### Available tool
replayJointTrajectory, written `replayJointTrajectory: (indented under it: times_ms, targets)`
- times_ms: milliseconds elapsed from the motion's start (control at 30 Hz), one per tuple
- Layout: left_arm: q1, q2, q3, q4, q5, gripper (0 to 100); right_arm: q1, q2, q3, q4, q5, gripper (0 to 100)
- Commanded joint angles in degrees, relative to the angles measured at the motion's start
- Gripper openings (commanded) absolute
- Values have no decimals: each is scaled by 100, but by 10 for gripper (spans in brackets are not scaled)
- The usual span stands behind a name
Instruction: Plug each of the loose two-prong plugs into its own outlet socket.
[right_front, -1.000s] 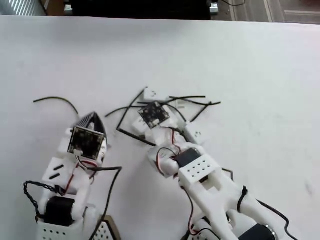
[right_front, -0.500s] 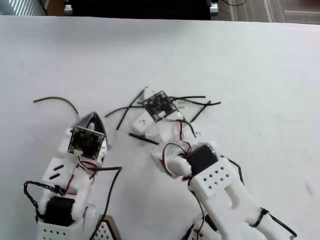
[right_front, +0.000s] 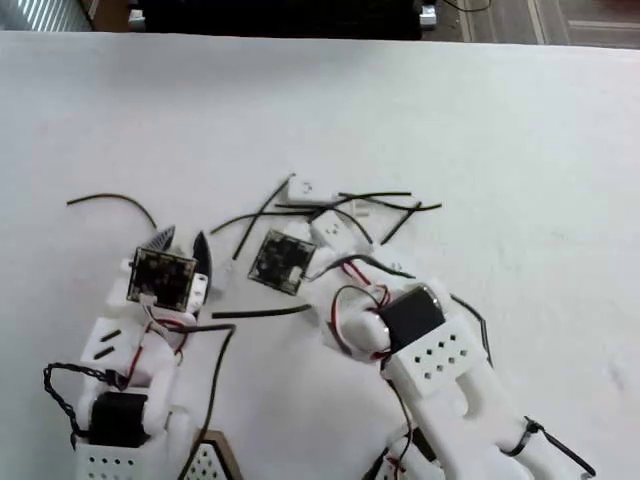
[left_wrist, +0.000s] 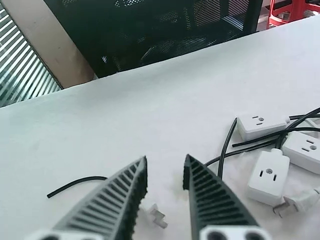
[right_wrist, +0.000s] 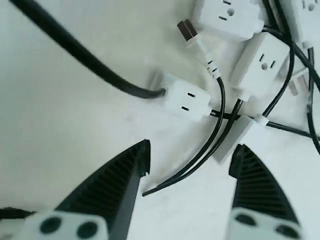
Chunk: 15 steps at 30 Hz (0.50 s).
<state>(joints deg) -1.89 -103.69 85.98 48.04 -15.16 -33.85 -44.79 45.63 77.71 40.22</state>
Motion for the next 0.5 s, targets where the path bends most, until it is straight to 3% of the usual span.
replayJointTrajectory:
  times_ms: [0, 267, 467]
  targets:
    - [-154, -40, -26, 26, 53, 139, 330, 699, -114, 22, 756, 259]
    - [-470, -40, -70, 26, 53, 138, 356, 2334, -765, 22, 1433, 493]
    - [-523, -40, -149, 26, 53, 138, 4, 3116, -1248, 4, 1679, 501]
